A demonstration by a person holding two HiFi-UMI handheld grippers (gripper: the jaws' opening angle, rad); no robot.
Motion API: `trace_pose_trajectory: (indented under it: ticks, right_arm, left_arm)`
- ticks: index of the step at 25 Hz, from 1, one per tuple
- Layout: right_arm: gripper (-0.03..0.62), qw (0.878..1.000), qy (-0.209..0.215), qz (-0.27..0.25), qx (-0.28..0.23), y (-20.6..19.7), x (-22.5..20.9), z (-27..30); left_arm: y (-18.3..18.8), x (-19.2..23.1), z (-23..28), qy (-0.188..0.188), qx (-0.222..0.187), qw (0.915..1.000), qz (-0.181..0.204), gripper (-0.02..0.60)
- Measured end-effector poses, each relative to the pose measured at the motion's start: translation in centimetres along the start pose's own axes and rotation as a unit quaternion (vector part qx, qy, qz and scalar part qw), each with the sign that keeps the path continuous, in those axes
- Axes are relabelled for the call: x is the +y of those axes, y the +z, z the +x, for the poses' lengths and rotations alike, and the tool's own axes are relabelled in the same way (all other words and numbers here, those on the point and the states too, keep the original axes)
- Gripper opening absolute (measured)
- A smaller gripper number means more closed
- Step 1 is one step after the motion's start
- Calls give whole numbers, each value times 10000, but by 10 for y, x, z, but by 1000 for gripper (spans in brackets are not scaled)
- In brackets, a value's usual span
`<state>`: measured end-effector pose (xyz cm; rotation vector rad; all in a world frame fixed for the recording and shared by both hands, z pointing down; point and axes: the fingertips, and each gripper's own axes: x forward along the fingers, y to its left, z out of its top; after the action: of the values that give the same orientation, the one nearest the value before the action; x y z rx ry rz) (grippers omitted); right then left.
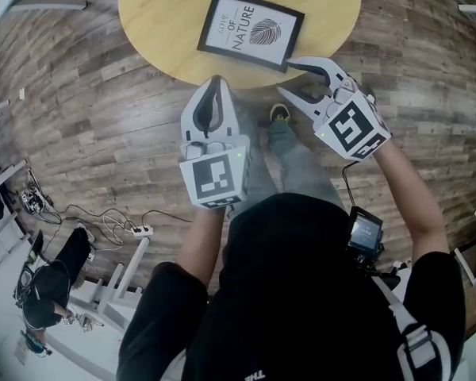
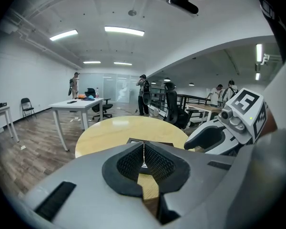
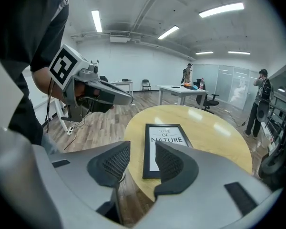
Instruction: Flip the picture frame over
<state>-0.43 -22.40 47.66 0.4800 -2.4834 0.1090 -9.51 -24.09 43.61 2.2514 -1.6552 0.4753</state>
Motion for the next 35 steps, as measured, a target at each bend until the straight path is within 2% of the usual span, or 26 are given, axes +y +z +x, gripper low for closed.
trace_pose_trajectory:
  ticks: [5,11,16,20,24,27,29,32,35]
  right_arm:
    - [199,9992,161,-284,245,-15,2,23]
    - [224,9968,228,-495,589,-35,-1,45]
    - [232,9875,257,-1142,1058,-52,2,59]
    - [241,9731,242,-1607,1631,-75,4,67]
    - [242,9592,315,-1958,2014,-81,7,66]
    - [249,9363,548,-2394,2509,-93,12,62]
    - [258,9218,557,-2701,2725,-97,11,60]
    - [271,8988,317,-3239,2938,-106,4,64]
    - [272,8877,51,-3565,2913,-110,0,68]
  left_arm:
    - [-21,11,13,27,124,9999,18,23]
    - [-30,20,28,-5,173,9998,-6,25]
    - [-38,23,28,-10,255,9996,-142,25]
    - [-48,26,29,2,345,9992,-194,23]
    - [-44,26,33,1,327,9992,-222,25]
    - [-41,27,33,28,298,9994,-199,23]
    - [-38,26,32,46,274,9994,-228,25]
    - [-42,23,31,30,296,9994,-174,25]
    - [-44,20,30,4,313,9994,-126,23]
